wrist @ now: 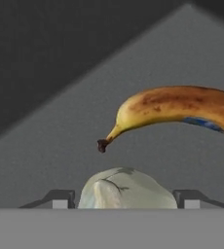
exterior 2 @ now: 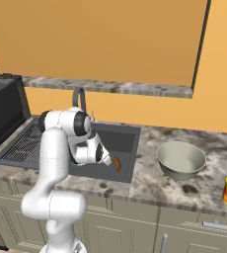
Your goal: Remove the garlic and banana from the sink. Then move the bowl and cup from the counter to the sink for washing.
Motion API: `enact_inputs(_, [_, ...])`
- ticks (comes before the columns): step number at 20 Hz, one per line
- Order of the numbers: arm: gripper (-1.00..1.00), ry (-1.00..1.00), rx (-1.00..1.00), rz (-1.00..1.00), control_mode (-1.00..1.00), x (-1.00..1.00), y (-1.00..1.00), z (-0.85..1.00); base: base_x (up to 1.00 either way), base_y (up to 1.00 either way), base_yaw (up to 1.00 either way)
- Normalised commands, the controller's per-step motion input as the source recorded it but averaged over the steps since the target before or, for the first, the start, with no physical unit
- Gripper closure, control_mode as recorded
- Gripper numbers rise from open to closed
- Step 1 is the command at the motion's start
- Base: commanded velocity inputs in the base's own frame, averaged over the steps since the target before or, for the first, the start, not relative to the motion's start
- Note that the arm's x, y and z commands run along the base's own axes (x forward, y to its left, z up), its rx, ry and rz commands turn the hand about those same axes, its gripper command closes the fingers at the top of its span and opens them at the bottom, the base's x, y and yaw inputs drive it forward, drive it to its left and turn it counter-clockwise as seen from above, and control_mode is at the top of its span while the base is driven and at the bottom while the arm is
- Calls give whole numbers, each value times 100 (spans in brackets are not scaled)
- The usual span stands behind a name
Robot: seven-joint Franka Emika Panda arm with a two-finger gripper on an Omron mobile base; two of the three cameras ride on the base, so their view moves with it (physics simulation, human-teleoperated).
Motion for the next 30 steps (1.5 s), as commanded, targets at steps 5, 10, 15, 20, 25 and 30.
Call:
enact_inputs(5, [100, -11, 3, 0, -100, -10, 0, 16, 0, 0, 0])
enact_inputs(10, [100, -5, 5, 0, -100, -9, 0, 20, 0, 0, 0])
enact_inputs(15, [100, -1, 6, 0, -100, -10, -4, 24, 0, 0, 0])
enact_inputs(20, [100, 0, 7, 0, -100, -12, -9, 24, 0, 0, 0])
enact_inputs(25, [100, 0, 6, 0, -100, -18, -11, 19, 0, 0, 0])
enact_inputs(30, [100, 0, 4, 0, -100, -22, -10, 17, 0, 0, 0])
